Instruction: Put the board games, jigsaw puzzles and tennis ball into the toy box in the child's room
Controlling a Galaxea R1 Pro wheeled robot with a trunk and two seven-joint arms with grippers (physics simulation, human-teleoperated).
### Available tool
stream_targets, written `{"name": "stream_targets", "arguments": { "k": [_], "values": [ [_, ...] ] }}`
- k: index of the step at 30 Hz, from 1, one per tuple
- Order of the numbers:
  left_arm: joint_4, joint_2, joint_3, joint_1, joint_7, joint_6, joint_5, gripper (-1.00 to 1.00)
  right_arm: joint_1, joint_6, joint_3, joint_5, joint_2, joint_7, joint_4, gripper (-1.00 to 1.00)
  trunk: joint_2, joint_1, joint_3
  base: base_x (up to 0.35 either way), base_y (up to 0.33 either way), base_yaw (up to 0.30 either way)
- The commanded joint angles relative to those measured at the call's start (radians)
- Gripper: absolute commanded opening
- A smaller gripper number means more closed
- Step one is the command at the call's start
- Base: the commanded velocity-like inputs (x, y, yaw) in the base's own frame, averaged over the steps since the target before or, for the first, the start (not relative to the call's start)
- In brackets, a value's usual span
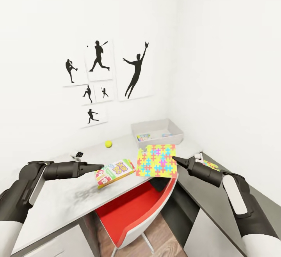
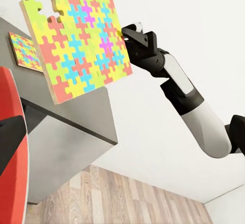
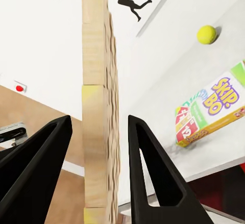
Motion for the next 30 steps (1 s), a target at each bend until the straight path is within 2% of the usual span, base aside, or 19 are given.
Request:
{"name": "stream_targets", "arguments": {
  "k": [1,19,30],
  "values": [
    [0.0,0.0,0.0,-0.001,-0.003,0.011,0.001,1.0,-0.001,0.004,-0.001,0.004,0.0,0.005,0.0,-1.0,-0.002,0.001,-0.002,0.002,-0.001,0.0],
    [0.0,0.0,0.0,-0.001,-0.002,0.011,0.0,1.0,-0.002,0.002,-0.001,0.004,0.002,0.005,0.0,-1.0,-0.002,0.001,-0.002,0.12,-0.011,0.0],
    [0.0,0.0,-0.001,-0.001,-0.003,0.011,0.0,1.0,-0.003,-0.019,-0.001,0.004,0.002,0.005,0.0,-1.0,-0.002,0.001,-0.002,0.254,0.0,0.0]
  ]
}}
